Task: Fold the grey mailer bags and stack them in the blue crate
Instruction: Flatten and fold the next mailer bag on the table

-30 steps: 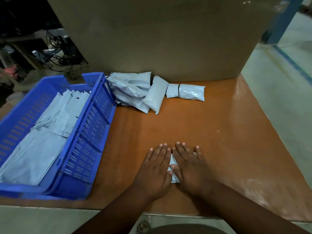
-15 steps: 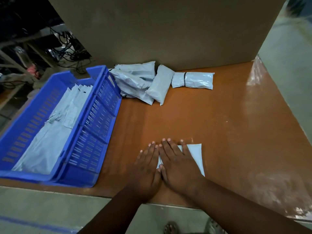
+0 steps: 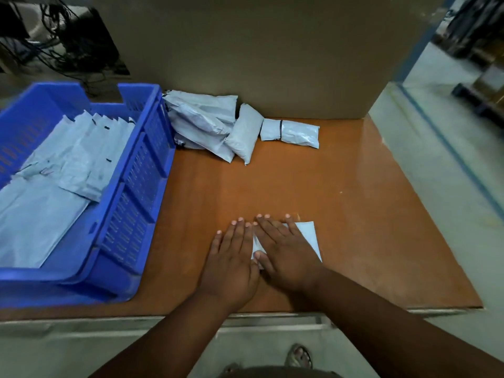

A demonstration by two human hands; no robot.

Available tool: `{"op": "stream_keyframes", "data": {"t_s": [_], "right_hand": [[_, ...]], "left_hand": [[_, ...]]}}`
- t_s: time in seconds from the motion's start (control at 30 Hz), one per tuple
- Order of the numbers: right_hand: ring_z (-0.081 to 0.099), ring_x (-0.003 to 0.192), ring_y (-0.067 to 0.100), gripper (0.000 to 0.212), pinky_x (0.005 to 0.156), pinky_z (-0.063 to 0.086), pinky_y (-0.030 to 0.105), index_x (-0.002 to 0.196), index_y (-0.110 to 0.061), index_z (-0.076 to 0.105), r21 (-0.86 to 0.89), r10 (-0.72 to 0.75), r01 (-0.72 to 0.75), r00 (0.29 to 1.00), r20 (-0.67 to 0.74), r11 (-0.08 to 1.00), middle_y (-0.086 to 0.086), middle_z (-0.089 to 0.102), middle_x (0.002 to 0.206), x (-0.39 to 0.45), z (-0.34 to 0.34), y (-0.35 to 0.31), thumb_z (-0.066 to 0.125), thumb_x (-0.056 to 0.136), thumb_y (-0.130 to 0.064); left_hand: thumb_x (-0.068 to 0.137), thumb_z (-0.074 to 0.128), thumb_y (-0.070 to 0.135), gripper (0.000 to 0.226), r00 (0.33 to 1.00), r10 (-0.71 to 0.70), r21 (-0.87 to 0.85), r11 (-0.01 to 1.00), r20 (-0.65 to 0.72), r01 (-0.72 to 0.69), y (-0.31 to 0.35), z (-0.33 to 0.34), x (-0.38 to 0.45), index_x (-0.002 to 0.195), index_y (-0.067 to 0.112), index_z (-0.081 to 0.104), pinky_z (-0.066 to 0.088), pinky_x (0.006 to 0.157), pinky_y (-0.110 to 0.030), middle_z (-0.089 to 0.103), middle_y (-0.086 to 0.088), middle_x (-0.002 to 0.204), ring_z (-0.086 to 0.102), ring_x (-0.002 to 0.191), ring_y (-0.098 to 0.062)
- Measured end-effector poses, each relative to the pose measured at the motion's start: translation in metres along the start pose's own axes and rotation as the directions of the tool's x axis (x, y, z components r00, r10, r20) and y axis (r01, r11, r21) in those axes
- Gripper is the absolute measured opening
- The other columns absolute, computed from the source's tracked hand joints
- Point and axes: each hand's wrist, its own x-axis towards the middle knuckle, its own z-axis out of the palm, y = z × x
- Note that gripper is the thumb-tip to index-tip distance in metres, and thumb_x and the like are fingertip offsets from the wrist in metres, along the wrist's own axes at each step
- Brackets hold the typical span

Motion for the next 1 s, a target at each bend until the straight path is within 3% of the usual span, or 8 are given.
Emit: {"op": "stream_keyframes", "data": {"t_s": [0.13, 0.23, 0.3, 0.37, 0.53, 0.77, 0.87, 1.0], "right_hand": [[0.01, 0.163, 0.021, 0.063, 0.13, -0.002, 0.057, 0.167, -0.021, 0.027, 0.045, 0.236, -0.233, 0.967, -0.092, 0.972, 0.002, 0.016, 0.176, -0.019, -0.016, 0.008, 0.026, 0.11, -0.05], [-0.001, 0.164, 0.022, 0.068, 0.13, -0.001, 0.058, 0.169, -0.021, 0.015, -0.011, 0.26, -0.261, 0.964, -0.055, 0.965, 0.003, 0.001, 0.178, -0.03, -0.025, 0.023, 0.021, 0.11, -0.053], [0.004, 0.164, 0.027, 0.07, 0.13, 0.003, 0.058, 0.169, -0.016, 0.018, -0.031, 0.273, -0.273, 0.962, -0.026, 0.961, 0.008, 0.005, 0.177, -0.032, -0.021, 0.033, 0.022, 0.109, -0.052], [0.008, 0.164, 0.028, 0.071, 0.131, 0.008, 0.055, 0.168, -0.014, 0.021, -0.023, 0.288, -0.288, 0.957, 0.014, 0.957, 0.01, 0.009, 0.177, -0.037, -0.008, 0.037, 0.02, 0.108, -0.051], [0.004, 0.164, 0.021, 0.068, 0.131, 0.011, 0.049, 0.17, -0.019, 0.015, 0.054, 0.292, -0.292, 0.956, 0.022, 0.955, 0.004, 0.009, 0.177, -0.042, 0.013, 0.039, 0.015, 0.109, -0.05], [0.005, 0.164, 0.021, 0.069, 0.131, 0.011, 0.051, 0.17, -0.02, 0.015, 0.036, 0.305, -0.306, 0.952, 0.031, 0.951, 0.004, 0.008, 0.178, -0.043, 0.01, 0.036, 0.021, 0.108, -0.049], [-0.001, 0.164, 0.018, 0.068, 0.13, 0.01, 0.051, 0.17, -0.024, 0.01, 0.031, 0.306, -0.308, 0.951, 0.051, 0.951, 0.0, 0.001, 0.178, -0.043, 0.004, 0.036, 0.015, 0.109, -0.053], [-0.012, 0.163, 0.019, 0.073, 0.13, -0.003, 0.056, 0.169, -0.035, -0.002, 0.063, 0.312, -0.312, 0.95, 0.013, 0.948, -0.003, -0.015, 0.176, -0.054, -0.01, 0.031, 0.017, 0.106, -0.067]], "left_hand": [[0.101, 0.029, 0.047, 0.077, 0.999, 0.046, 0.005, 0.999, -0.004, -0.046, 0.006, -0.015, 0.005, 0.169, 0.013, 0.016, 0.016, 0.13, -0.056, 0.007, -0.017, 0.176, 0.003, 0.163, -0.035], [0.103, 0.03, 0.045, 0.074, 0.978, 0.206, -0.011, 0.979, -0.015, -0.206, 0.023, -0.026, 0.019, 0.169, 0.015, 0.016, 0.012, 0.131, -0.053, 0.006, -0.013, 0.177, -0.001, 0.164, -0.03], [0.1, 0.032, 0.043, 0.075, 0.935, 0.356, 0.02, 0.934, 0.014, -0.356, 0.034, -0.023, 0.03, 0.167, 0.01, 0.023, 0.013, 0.131, -0.053, 0.016, -0.014, 0.176, 0.009, 0.164, -0.03], [0.098, 0.032, 0.044, 0.077, 0.909, 0.412, 0.06, 0.907, 0.064, -0.416, 0.041, -0.013, 0.035, 0.165, 0.006, 0.028, 0.013, 0.13, -0.056, 0.023, -0.016, 0.174, 0.015, 0.163, -0.031], [0.099, 0.035, 0.046, 0.077, 0.909, 0.412, 0.098, 0.904, 0.058, -0.416, 0.039, -0.002, 0.035, 0.164, 0.003, 0.03, 0.014, 0.129, -0.058, 0.025, -0.018, 0.173, 0.019, 0.161, -0.032], [0.102, 0.035, 0.042, 0.074, 0.921, 0.385, 0.107, 0.915, 0.057, -0.389, 0.043, -0.004, 0.036, 0.164, 0.003, 0.03, 0.013, 0.128, -0.058, 0.024, -0.017, 0.173, 0.017, 0.162, -0.033], [0.104, 0.031, 0.045, 0.073, 0.923, 0.371, 0.131, 0.915, 0.098, -0.382, 0.043, -0.01, 0.033, 0.165, 0.006, 0.027, 0.011, 0.128, -0.06, 0.023, -0.018, 0.173, 0.014, 0.162, -0.033], [0.102, 0.035, 0.061, 0.079, 0.967, 0.241, 0.122, 0.961, 0.082, -0.25, 0.041, -0.027, 0.016, 0.167, 0.018, 0.027, 0.008, 0.122, -0.073, 0.014, -0.02, 0.175, 0.008, 0.162, -0.042]]}}
